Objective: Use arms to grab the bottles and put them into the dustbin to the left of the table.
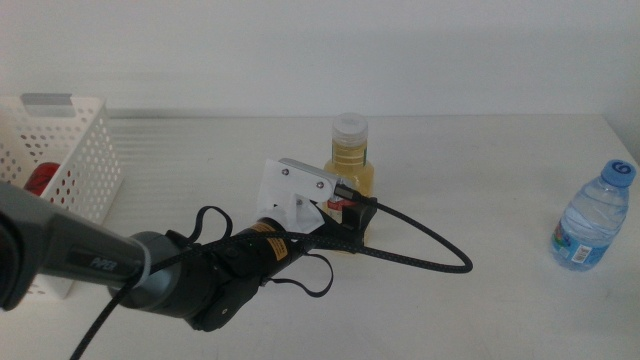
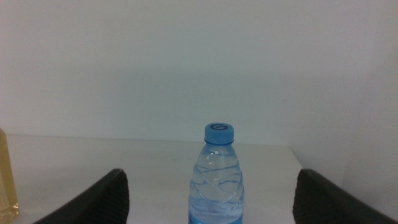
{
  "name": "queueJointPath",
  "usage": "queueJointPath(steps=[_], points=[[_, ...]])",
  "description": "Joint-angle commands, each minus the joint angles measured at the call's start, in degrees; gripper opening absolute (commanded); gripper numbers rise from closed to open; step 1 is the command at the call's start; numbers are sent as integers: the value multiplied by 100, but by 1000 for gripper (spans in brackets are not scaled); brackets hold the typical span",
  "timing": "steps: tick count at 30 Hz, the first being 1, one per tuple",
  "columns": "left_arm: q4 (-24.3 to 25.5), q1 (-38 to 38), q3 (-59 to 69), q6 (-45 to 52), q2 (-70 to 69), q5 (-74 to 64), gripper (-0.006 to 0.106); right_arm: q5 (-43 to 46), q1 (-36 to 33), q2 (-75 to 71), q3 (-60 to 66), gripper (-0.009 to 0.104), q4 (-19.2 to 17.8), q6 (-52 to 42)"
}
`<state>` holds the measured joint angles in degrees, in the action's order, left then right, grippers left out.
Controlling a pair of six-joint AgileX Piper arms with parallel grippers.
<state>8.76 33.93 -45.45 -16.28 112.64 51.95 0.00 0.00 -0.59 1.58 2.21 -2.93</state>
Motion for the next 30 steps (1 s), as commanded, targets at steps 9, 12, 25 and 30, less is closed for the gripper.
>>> queueJointPath(steps=[9, 12, 25, 30], points=[[-191, 23, -730, 5, 296, 527, 89, 446, 29, -153, -38, 76, -39, -53], [-282, 23, -847, 11, 465, 793, 89, 446, 29, -153, -38, 76, -39, -53], [-461, 23, -877, 208, 926, 1780, 49, 446, 29, -153, -38, 76, -39, -53], [-461, 23, -820, -175, 696, 1411, -3, 446, 29, -153, -38, 76, -39, -53]])
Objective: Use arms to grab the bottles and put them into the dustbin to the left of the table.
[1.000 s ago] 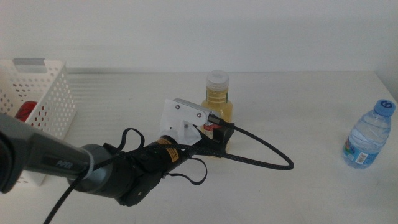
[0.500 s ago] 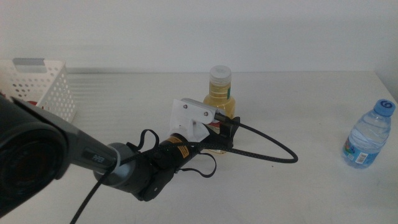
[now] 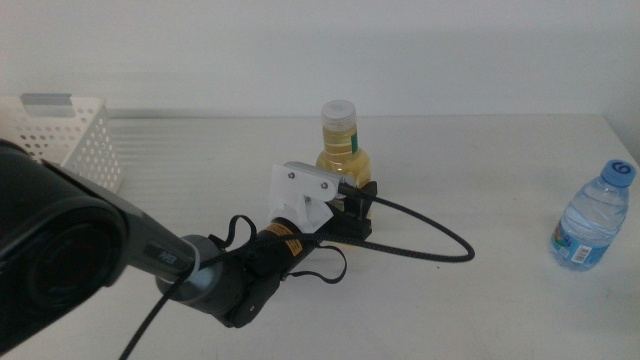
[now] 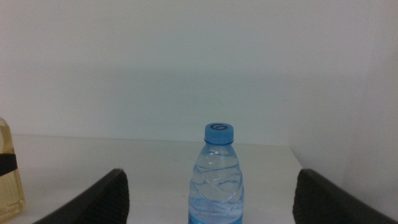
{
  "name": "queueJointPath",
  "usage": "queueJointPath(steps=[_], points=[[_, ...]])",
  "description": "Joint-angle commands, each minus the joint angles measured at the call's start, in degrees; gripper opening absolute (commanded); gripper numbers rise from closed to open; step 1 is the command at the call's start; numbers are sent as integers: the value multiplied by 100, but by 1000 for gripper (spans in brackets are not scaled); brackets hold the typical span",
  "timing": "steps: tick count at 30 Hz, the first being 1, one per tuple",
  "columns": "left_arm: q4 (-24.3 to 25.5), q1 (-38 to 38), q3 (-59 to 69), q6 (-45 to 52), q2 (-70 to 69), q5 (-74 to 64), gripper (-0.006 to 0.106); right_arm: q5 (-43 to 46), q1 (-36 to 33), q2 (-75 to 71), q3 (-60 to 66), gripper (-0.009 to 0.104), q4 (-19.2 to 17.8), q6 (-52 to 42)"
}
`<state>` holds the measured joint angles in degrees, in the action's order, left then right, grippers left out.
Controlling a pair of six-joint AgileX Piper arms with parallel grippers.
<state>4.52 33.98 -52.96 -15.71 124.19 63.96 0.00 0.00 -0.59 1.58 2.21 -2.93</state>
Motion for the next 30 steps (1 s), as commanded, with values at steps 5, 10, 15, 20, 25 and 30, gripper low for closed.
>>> queueJointPath(steps=[5, 10, 15, 20, 25, 30], points=[[2, 5, 113, -183, -1227, -957, -5, 446, 29, -153, -38, 76, -39, -53], [331, -140, 107, -183, -2234, -2572, -5, 446, 29, -153, -38, 76, -39, -53], [688, -341, 107, -246, -3173, -3654, -5, 446, 29, -153, -38, 76, -39, -53], [825, -515, 21, -246, -3922, -4754, -5, 446, 29, -153, -38, 76, -39, -53], [873, -564, -361, -208, -4343, -5814, -5, 446, 29, -153, -38, 76, -39, -53], [1283, -564, -1052, -181, -4389, -7153, -5, 446, 29, -153, -38, 76, -39, -53]])
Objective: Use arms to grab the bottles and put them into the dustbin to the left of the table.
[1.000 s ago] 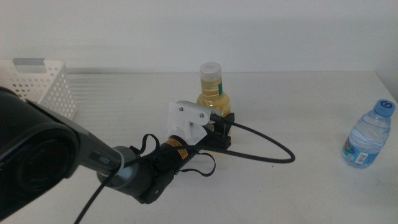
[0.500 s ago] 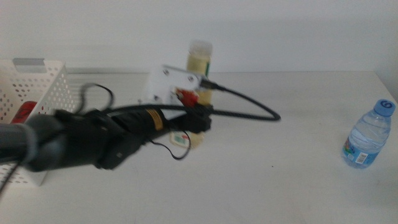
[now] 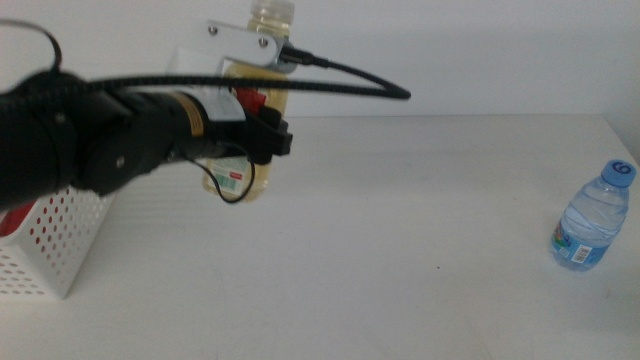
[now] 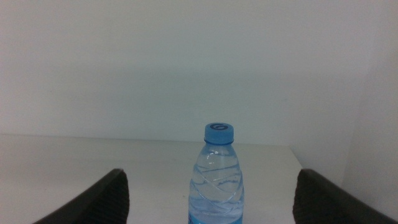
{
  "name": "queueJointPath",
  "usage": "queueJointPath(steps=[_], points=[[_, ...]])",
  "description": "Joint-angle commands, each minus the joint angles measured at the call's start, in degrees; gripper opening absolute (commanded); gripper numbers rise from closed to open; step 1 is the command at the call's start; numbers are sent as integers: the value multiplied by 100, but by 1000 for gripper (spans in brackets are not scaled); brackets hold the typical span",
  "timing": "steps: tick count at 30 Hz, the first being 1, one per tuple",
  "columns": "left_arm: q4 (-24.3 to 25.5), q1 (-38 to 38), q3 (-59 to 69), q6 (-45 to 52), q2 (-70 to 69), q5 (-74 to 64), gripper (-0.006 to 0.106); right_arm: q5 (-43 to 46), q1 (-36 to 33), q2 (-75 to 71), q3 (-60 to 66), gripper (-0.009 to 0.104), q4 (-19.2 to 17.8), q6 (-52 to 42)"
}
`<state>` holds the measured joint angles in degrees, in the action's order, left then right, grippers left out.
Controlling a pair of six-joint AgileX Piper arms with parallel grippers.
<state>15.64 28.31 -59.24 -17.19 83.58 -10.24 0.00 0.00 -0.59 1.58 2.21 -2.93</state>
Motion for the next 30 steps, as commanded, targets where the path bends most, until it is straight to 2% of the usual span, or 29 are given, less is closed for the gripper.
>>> queueJointPath(steps=[1, 6, 11, 17, 20, 27, 30], points=[[223, 4, -558, -33, -328, 138, -5, 446, 29, -153, -38, 76, -39, -53], [509, 4, -1014, -33, -328, -246, -5, 446, 29, -153, -38, 76, -39, -53], [502, -5, -1337, -33, -328, -568, -5, 446, 29, -153, -38, 76, -39, -53], [395, -514, -1703, 111, -328, -1303, -5, 446, 29, -153, -38, 76, -39, -53], [-60, -896, -1862, 613, -328, -1619, -5, 446, 29, -153, -38, 76, -39, -53], [-2290, -1955, -2008, 2792, -328, -1960, -5, 446, 29, -153, -38, 76, -39, -53], [-2815, -2499, -2013, 3145, -328, -1960, -5, 446, 29, -153, -38, 76, -39, -53]])
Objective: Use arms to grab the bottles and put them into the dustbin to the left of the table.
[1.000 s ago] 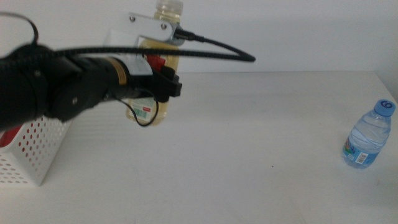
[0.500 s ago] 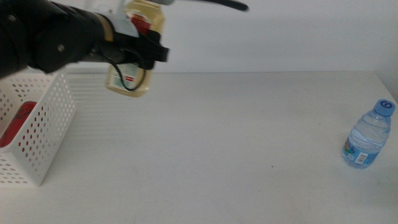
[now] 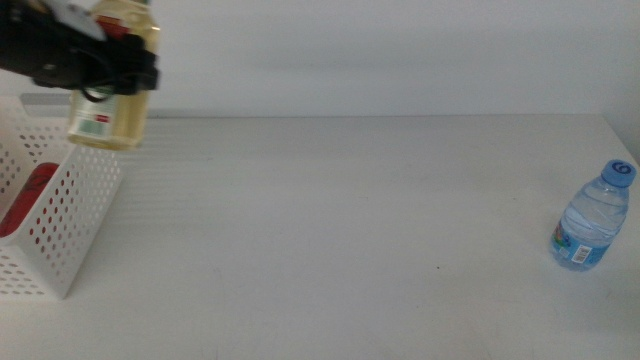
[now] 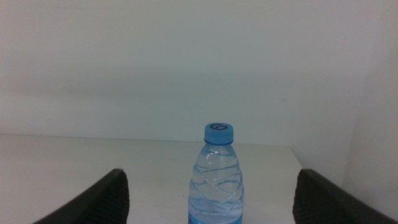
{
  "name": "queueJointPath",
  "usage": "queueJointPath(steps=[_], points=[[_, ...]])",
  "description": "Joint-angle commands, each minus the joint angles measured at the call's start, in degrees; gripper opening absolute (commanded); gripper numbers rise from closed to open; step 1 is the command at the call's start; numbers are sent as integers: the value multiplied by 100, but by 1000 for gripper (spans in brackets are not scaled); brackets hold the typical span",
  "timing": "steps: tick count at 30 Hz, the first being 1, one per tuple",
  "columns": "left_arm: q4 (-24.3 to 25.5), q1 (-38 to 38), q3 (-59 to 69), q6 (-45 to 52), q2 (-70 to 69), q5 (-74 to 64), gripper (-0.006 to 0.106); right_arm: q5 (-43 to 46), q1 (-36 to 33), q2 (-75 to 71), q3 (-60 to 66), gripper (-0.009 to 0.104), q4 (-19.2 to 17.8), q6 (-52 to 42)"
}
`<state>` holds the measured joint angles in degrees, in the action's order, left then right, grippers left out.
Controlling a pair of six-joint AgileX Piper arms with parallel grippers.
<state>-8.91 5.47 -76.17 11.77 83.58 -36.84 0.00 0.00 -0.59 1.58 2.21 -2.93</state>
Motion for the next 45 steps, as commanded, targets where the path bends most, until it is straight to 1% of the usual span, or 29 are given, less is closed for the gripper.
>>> queueJointPath(steps=[1, 5, 9, 12, 16, 23, 34, 41, 45], points=[[-414, -402, -319, 273, -316, 682, -5, 446, 29, -153, -38, 76, -39, -53], [-437, -1047, -555, 290, -214, 224, -5, 446, 29, -153, -38, 76, -39, -53], [-442, -1595, -1064, 363, 114, -476, -5, 446, 29, -153, -38, 76, -39, -53], [-456, -1888, -1532, 367, 419, -1139, -5, 446, 29, -153, -38, 76, -39, -53], [-444, -2095, -2000, 416, 826, -1846, -5, 446, 29, -153, -38, 76, -39, -53], [-428, -2394, -2172, 636, 1415, -2100, -5, 446, 29, -153, -38, 76, -39, -53], [-301, -2452, -2167, 636, 2229, -2872, -5, 446, 29, -153, -38, 76, -39, -53], [-502, -2446, -2167, 630, 2594, -3239, -5, 446, 29, -153, -38, 76, -39, -53], [-516, -2427, -2167, 630, 2780, -3279, -4, 446, 29, -153, -38, 76, -39, -53]])
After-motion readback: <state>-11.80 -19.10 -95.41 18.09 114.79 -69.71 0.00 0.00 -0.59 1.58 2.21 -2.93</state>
